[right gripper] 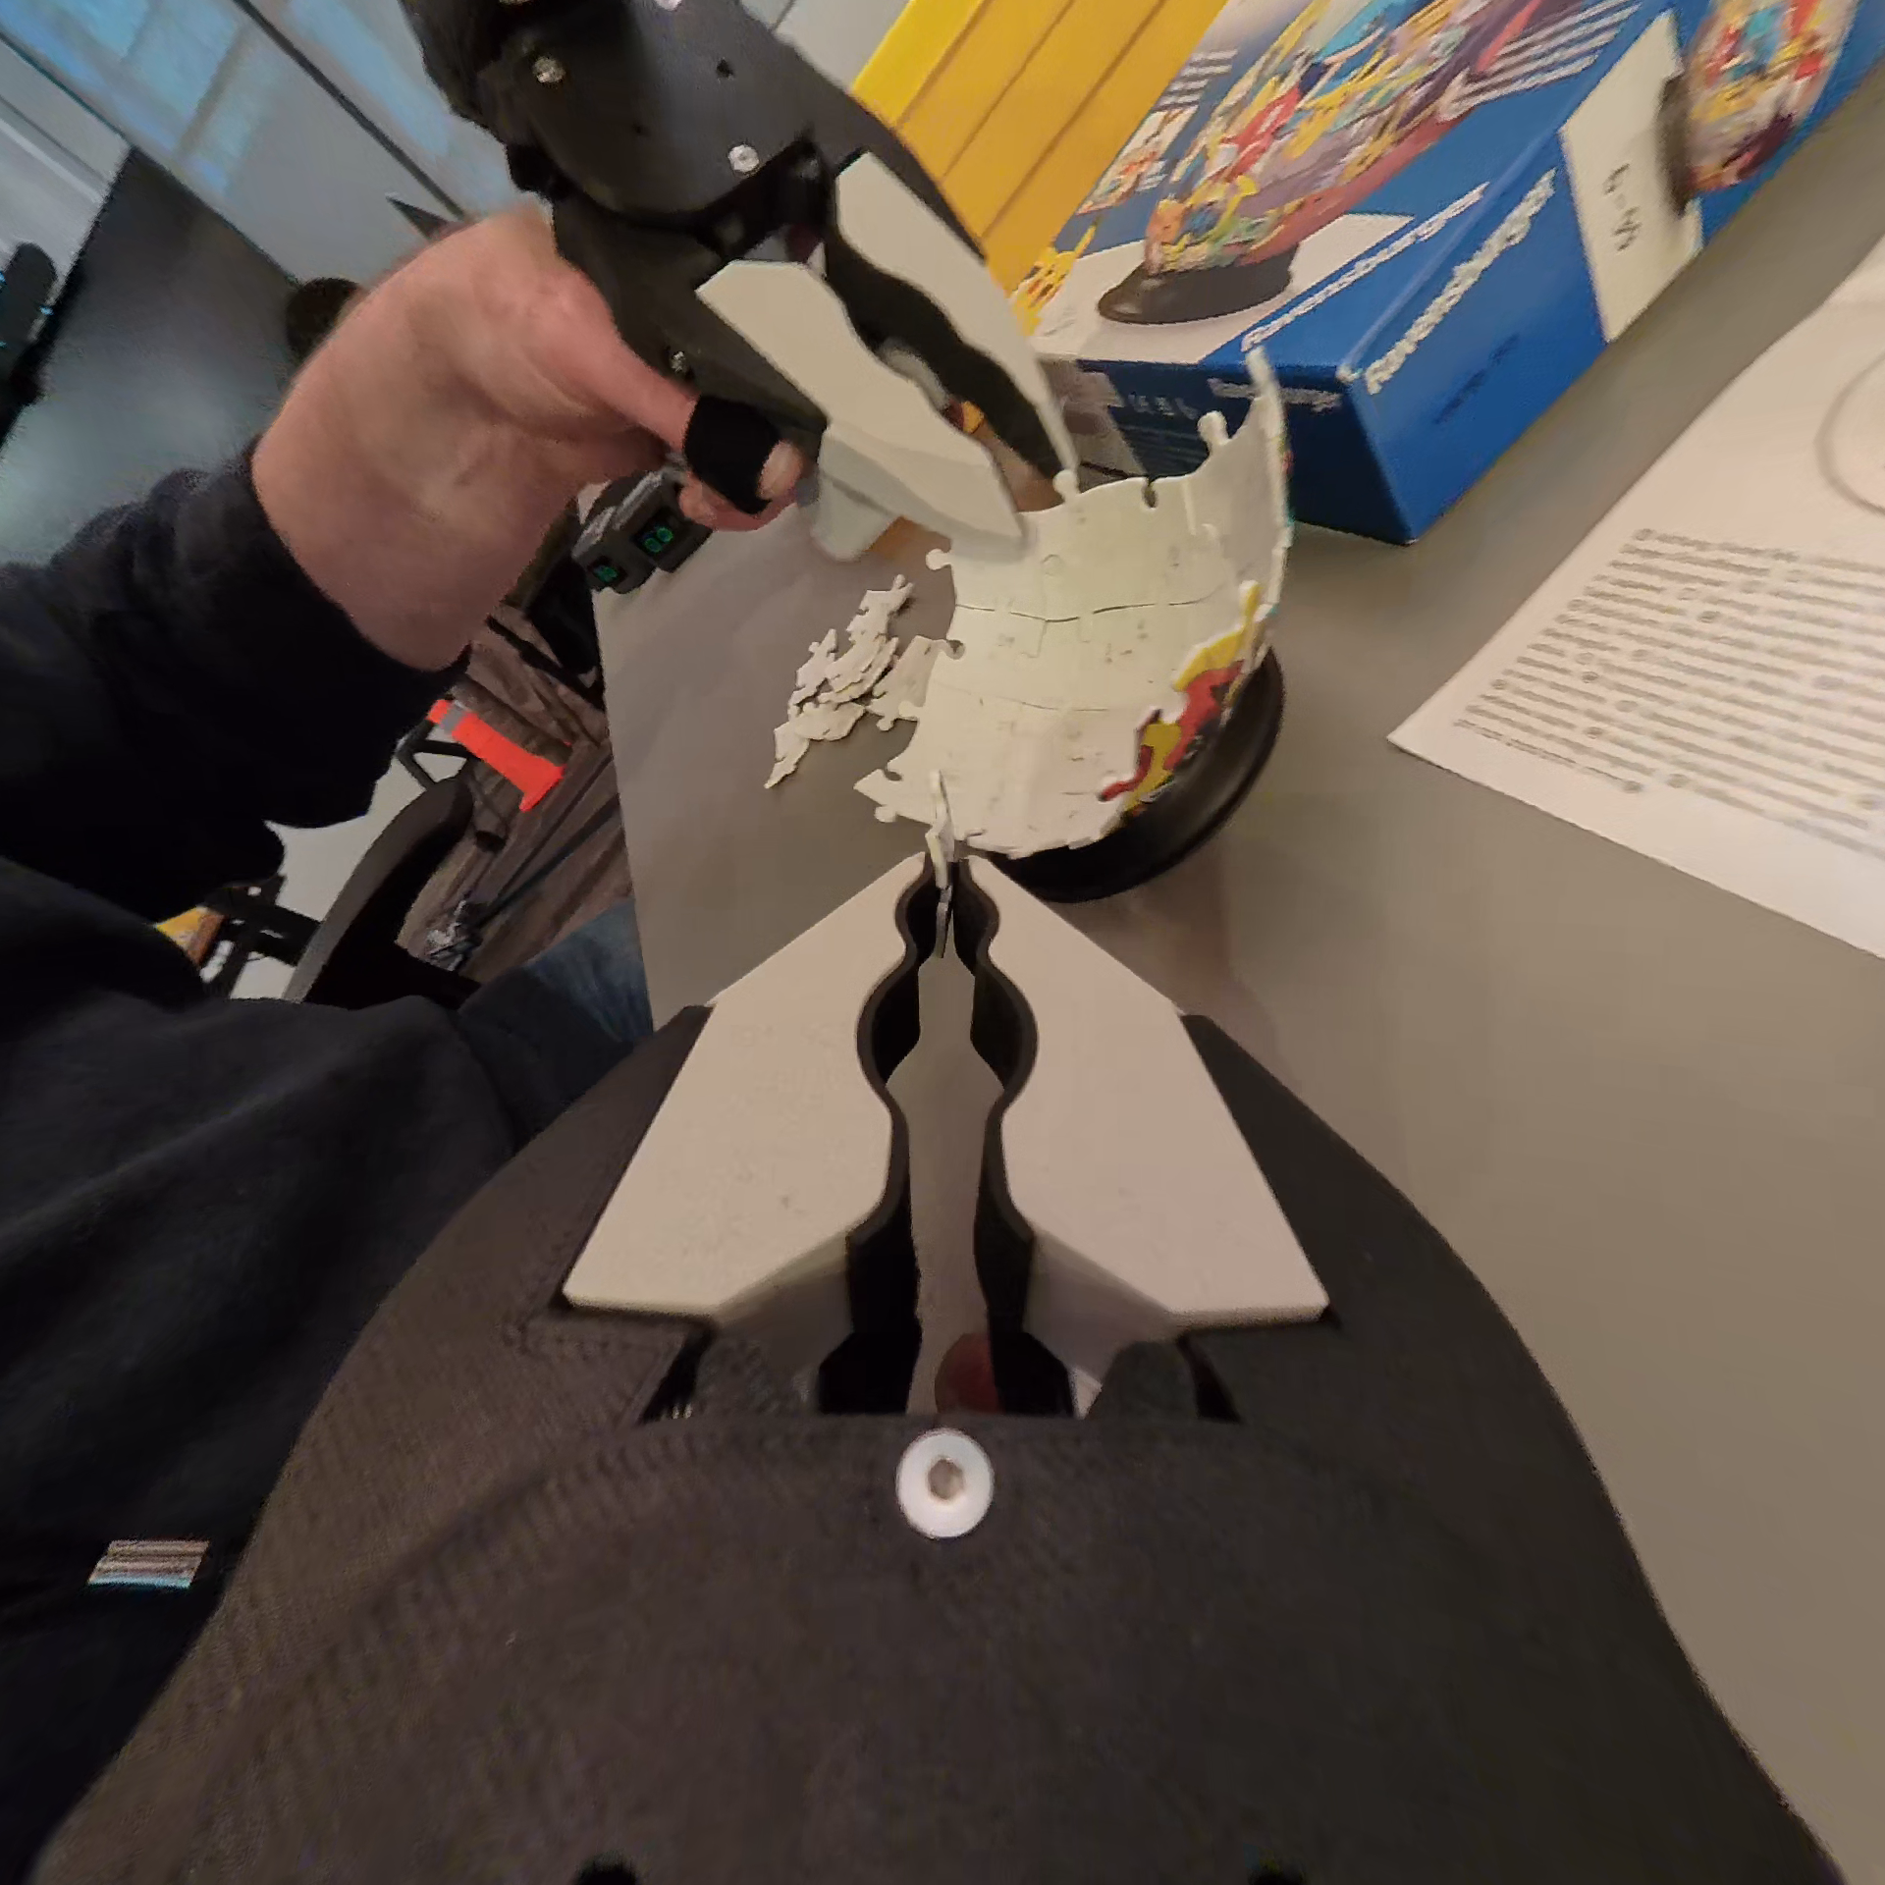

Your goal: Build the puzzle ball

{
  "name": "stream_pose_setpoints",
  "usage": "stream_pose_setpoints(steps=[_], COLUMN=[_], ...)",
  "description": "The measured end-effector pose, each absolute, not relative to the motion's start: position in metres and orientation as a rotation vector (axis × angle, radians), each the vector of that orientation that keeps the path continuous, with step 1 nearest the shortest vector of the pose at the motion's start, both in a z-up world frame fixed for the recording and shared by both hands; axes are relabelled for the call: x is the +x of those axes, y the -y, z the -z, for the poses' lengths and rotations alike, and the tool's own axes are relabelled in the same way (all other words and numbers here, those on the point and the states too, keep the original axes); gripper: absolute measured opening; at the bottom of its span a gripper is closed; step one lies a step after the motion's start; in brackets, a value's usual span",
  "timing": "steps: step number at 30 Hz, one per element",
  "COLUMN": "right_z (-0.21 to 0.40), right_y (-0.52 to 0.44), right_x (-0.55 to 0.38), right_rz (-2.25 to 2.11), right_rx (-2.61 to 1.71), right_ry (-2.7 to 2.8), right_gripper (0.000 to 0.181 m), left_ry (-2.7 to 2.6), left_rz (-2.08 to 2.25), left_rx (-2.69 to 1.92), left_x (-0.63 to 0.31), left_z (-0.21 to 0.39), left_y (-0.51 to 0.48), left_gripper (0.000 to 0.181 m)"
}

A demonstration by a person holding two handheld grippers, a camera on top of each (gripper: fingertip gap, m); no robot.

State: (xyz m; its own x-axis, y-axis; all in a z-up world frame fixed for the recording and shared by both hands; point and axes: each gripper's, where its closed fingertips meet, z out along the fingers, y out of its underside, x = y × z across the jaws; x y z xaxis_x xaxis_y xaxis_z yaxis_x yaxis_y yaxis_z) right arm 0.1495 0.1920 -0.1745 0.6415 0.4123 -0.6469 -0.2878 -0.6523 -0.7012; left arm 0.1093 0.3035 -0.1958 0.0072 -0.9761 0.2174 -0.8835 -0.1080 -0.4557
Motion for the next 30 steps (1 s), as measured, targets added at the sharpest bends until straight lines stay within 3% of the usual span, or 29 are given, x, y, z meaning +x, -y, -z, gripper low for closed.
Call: stream_pose_setpoints(steps=[1,6,30], right_z=[0.174,0.179,0.188], right_y=[-0.193,-0.198,-0.211], right_x=[0.154,0.169,0.196], right_rz=[-1.041,-0.947,-0.863], right_rx=[-2.027,-2.063,-2.106], right_ry=[0.088,0.063,-0.025], right_gripper=[0.001,0.001,0.001], left_ry=[-1.948,-1.898,-1.798], left_rz=[0.754,0.769,0.862], left_rx=[-2.085,-2.077,-2.098], left_x=[0.109,0.106,0.078], left_z=[0.195,0.194,0.192], left_y=[-0.3,-0.295,-0.228], left_gripper=[0.023,0.016,0.021])
